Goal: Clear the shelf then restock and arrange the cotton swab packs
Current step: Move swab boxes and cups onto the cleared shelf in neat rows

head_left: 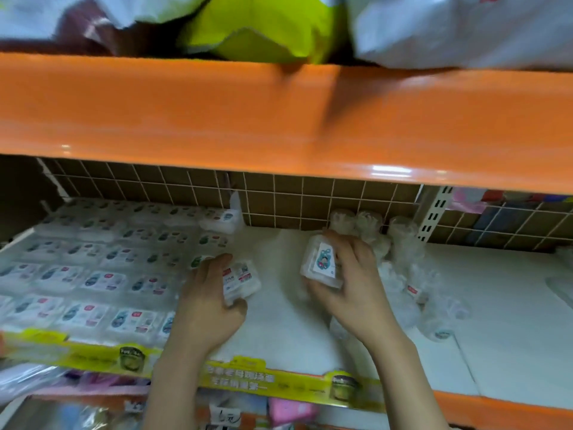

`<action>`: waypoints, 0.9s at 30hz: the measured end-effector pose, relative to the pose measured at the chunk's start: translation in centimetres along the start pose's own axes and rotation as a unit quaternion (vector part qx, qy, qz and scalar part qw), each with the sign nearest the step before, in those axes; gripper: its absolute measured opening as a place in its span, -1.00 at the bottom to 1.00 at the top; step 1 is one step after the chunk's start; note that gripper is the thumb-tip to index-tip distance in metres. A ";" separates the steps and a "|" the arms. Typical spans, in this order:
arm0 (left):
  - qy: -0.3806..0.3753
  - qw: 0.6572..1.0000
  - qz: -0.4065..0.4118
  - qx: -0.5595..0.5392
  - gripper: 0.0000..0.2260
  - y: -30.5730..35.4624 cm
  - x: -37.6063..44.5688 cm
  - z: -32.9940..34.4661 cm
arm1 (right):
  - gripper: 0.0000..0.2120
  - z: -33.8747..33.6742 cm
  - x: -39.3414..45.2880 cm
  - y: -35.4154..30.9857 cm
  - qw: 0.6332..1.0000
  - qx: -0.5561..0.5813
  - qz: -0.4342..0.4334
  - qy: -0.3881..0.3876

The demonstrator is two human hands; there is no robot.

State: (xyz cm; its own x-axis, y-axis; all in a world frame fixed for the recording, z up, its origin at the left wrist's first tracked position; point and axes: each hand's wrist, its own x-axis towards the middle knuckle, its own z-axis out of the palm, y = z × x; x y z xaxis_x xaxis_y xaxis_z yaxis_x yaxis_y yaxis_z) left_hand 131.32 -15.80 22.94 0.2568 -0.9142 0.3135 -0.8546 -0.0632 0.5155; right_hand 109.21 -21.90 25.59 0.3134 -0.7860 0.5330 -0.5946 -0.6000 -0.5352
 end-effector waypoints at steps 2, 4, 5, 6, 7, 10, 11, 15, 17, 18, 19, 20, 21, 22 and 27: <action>-0.002 1.000 0.001 -0.002 -0.32 -2.3 0.7 -1.0 | -0.37 1.9 0.7 -1.4 1.000 -0.002 0.004 0.019; -0.024 1.000 -0.007 -0.006 -0.39 -4.7 1.5 -2.6 | -0.37 4.2 1.3 -2.9 0.999 -0.001 0.020 0.026; -0.039 0.999 -0.013 -0.007 -0.41 -6.1 1.9 -3.5 | -0.37 5.6 1.6 -3.8 0.999 -0.003 0.025 0.025; -0.050 0.999 -0.019 -0.007 -0.42 -7.5 2.2 -4.3 | -0.36 7.0 1.9 -4.6 0.999 -0.003 0.028 0.018; -0.059 0.998 -0.027 -0.007 -0.41 -9.1 2.5 -5.1 | -0.36 8.5 2.1 -5.5 0.999 0.002 0.034 0.003; -0.067 0.997 -0.046 -0.004 -0.32 -14.0 3.8 -7.3 | -0.34 12.6 3.0 -7.9 0.998 0.017 0.044 -0.034; -0.067 0.997 -0.045 0.003 -0.29 -15.4 4.5 -7.9 | -0.33 13.6 3.2 -8.6 0.998 0.023 0.049 -0.043; -0.043 0.997 -0.014 0.063 -0.27 -18.8 7.9 -10.2 | -0.26 16.5 3.5 -10.5 0.995 0.039 0.070 -0.061; -0.024 0.996 0.039 0.076 -0.30 -19.7 9.7 -10.9 | -0.27 17.3 3.5 -10.9 0.994 0.032 0.084 -0.056; -0.023 0.995 0.061 0.073 -0.33 -20.1 10.5 -11.1 | -0.28 17.6 3.4 -11.0 0.995 0.025 0.086 -0.052; -0.021 0.994 0.085 0.066 -0.35 -20.4 11.3 -11.1 | -0.27 17.8 3.4 -11.1 0.995 0.018 0.086 -0.049; -0.024 0.993 0.101 0.058 -0.36 -20.4 12.0 -11.0 | -0.26 18.0 3.4 -11.1 0.995 0.009 0.086 -0.045; -0.030 0.992 0.107 0.055 -0.37 -20.4 12.6 -10.9 | -0.24 18.1 3.4 -11.2 0.995 -0.001 0.089 -0.043; -0.040 0.992 0.106 0.060 -0.38 -20.3 13.1 -10.7 | -0.23 18.1 3.3 -11.2 0.995 -0.009 0.094 -0.040; -0.124 0.969 0.137 0.165 -0.36 -21.4 15.3 -9.0 | -0.28 17.8 2.7 -11.1 0.993 -0.023 0.108 -0.037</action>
State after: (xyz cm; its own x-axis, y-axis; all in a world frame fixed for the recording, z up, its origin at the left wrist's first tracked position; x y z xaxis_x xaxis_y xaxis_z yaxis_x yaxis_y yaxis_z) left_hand 157.58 -24.77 23.92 -0.0820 -0.9801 0.1810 -0.9834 0.1090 0.1448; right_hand 129.86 -20.02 21.36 0.2276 -0.9057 0.3576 -0.6864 -0.4098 -0.6008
